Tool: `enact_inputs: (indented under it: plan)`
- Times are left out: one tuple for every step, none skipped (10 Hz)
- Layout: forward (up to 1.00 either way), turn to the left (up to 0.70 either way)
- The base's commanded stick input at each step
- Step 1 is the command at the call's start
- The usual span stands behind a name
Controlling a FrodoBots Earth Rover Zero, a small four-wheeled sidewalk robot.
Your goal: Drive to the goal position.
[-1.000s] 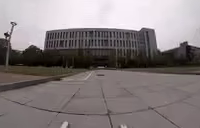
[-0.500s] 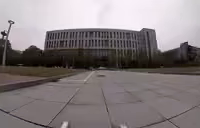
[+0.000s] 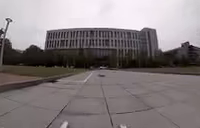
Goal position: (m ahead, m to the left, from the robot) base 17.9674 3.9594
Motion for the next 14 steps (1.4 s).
enact_inputs:
  plan:
    - [0.70, 0.00]
    - [0.70, 0.00]
    - [0.70, 0.00]
    - [0.70, 0.00]
    - [0.70, 0.00]
    - [0.70, 0.00]
    - [0.70, 0.00]
    - [0.70, 0.00]
    - [0.70, 0.00]
    - [0.70, 0.00]
    - [0.70, 0.00]
    - [0.70, 0.00]
    - [0.70, 0.00]
    - [0.70, 0.00]
